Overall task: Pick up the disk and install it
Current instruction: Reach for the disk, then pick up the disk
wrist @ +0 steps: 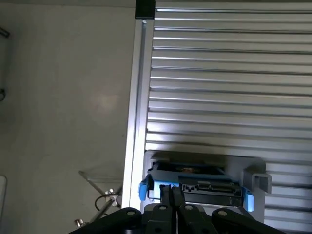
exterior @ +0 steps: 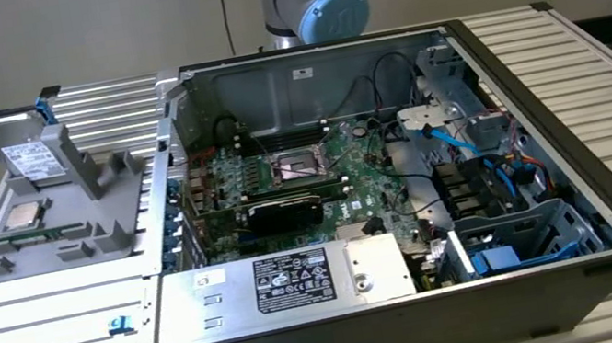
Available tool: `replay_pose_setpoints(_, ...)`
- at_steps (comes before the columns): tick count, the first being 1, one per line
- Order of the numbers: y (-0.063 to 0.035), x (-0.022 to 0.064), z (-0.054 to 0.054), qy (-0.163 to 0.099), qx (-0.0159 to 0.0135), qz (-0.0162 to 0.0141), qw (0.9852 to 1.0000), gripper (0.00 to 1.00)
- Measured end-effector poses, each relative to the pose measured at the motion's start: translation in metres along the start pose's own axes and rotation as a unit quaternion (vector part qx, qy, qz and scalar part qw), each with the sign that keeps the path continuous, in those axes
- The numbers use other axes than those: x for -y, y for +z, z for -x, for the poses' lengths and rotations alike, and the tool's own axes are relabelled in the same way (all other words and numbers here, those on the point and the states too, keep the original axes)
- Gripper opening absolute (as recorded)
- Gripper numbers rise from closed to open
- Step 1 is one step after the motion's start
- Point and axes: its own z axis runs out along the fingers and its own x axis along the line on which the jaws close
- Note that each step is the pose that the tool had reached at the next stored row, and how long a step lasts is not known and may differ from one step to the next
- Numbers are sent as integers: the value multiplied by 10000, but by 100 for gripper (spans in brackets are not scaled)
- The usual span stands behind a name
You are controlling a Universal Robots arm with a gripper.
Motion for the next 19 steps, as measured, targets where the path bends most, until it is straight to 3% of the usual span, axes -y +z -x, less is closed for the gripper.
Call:
replay_pose_setpoints(13, 0, 0, -3, 1, 0, 0, 10000, 11)
replay_pose_setpoints(19, 1, 0, -3, -479, -37, -32, 9988, 11)
